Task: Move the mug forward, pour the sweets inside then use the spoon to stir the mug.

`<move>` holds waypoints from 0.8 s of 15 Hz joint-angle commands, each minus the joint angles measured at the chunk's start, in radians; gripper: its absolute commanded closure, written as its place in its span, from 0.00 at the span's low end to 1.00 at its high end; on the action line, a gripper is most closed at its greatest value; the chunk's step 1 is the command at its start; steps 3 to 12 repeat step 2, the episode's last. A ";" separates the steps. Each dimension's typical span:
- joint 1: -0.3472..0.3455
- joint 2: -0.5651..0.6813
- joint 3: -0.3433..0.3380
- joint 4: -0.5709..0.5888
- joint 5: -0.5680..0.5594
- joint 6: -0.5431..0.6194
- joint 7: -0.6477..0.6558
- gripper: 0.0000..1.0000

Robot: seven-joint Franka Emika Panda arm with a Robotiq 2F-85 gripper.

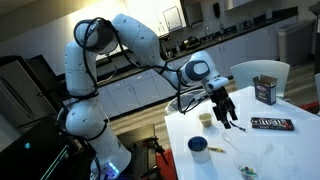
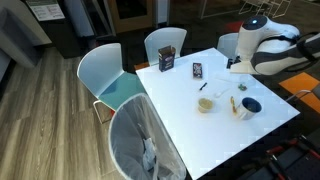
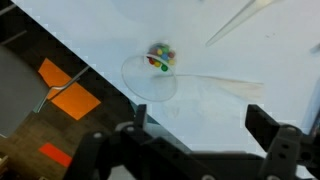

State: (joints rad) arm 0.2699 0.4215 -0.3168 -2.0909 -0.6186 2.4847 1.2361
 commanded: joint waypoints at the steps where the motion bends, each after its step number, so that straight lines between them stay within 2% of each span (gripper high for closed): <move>1: -0.046 -0.004 0.046 0.004 -0.020 -0.010 0.011 0.00; 12: -0.051 -0.001 0.050 0.005 -0.019 -0.010 0.011 0.00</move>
